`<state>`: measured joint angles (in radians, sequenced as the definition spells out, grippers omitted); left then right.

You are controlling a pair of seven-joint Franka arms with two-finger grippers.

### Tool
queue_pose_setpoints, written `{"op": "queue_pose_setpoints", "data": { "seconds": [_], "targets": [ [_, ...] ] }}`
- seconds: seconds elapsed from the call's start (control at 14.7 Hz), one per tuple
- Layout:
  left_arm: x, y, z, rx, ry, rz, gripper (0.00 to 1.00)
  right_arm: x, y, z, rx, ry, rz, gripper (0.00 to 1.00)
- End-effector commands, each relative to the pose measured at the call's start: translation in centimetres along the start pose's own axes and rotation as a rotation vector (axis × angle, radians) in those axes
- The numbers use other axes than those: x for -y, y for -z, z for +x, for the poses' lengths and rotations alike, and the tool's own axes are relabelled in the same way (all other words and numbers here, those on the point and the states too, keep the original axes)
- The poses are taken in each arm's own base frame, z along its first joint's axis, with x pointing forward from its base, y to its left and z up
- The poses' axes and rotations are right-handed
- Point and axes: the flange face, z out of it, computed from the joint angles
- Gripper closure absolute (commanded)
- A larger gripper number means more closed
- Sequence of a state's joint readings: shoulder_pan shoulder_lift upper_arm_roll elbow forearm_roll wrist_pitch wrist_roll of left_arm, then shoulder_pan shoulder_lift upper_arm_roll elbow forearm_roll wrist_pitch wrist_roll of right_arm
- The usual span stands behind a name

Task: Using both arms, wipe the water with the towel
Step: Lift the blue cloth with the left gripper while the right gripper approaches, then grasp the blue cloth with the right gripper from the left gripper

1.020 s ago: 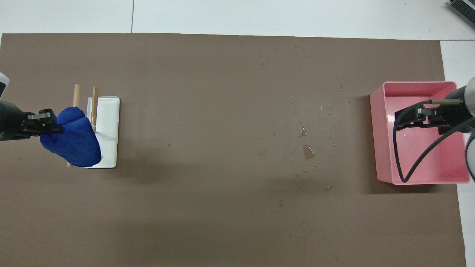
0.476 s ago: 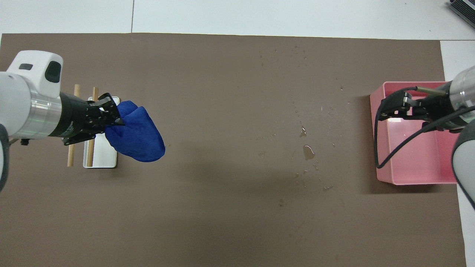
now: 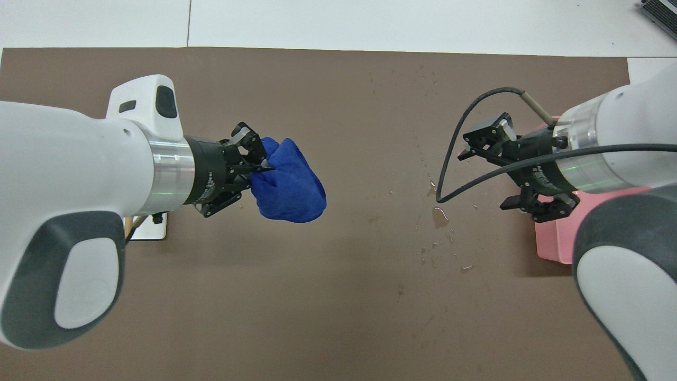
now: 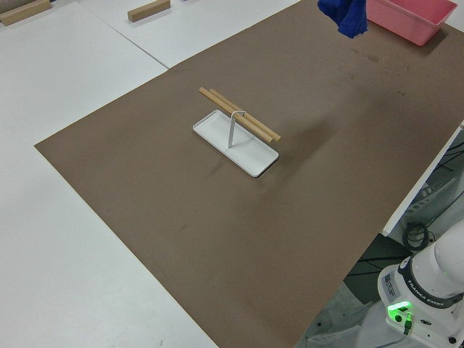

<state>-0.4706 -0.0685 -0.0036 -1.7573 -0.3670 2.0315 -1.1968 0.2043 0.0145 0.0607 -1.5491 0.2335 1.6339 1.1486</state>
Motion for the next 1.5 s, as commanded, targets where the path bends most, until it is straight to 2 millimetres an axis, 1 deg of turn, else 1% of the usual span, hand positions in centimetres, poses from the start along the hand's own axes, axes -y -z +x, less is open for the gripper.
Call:
{"op": "queue_pose_setpoints", "data": {
  "seconds": [0.0, 0.14, 0.34, 0.48, 0.61, 0.75, 0.88, 1.09, 1.16, 1.29, 1.43],
  "targets": [
    [-1.4, -0.6, -3.3, 0.042, 0.101, -0.066, 1.0, 1.2, -1.4, -2.4, 0.073, -0.133, 0.044, 0.0],
    [-1.8, -1.6, -5.2, 0.071, 0.166, -0.105, 1.0, 1.6, -1.7, -3.1, 0.113, -0.19, 0.056, 0.0],
    [-2.8, -1.4, -6.9, 0.081, 0.285, -0.176, 1.0, 2.6, -2.3, -4.9, 0.155, -0.289, 0.074, 0.0],
    [-3.2, -1.7, -6.9, 0.084, 0.356, -0.206, 1.0, 2.5, -2.8, -5.2, 0.18, -0.332, 0.064, 0.0],
    [-3.6, -1.6, -7.2, 0.088, 0.404, -0.241, 1.0, 2.2, -3.6, -5.4, 0.213, -0.37, 0.055, 0.01],
    [-4.0, -1.1, -7.0, 0.093, 0.479, -0.291, 1.0, 2.9, -3.5, -6.0, 0.212, -0.384, 0.093, 0.02],
    [-4.3, -1.3, -7.0, 0.1, 0.528, -0.318, 1.0, 3.4, -3.4, -6.1, 0.262, -0.407, 0.139, 0.02],
    [-4.4, -1.5, -7.8, 0.109, 0.54, -0.319, 1.0, 4.1, -3.1, -5.5, 0.257, -0.428, 0.218, 0.02],
    [-4.4, -1.5, -7.8, 0.109, 0.54, -0.317, 1.0, 4.3, -3.1, -5.3, 0.256, -0.431, 0.23, 0.02],
    [-4.4, -1.7, -8.5, 0.115, 0.53, -0.311, 1.0, 4.5, -2.8, -5.3, 0.253, -0.43, 0.248, 0.03],
    [-4.3, -1.8, -8.6, 0.115, 0.529, -0.306, 1.0, 5.0, -2.5, -4.8, 0.245, -0.436, 0.28, 0.03]
  ]
}}
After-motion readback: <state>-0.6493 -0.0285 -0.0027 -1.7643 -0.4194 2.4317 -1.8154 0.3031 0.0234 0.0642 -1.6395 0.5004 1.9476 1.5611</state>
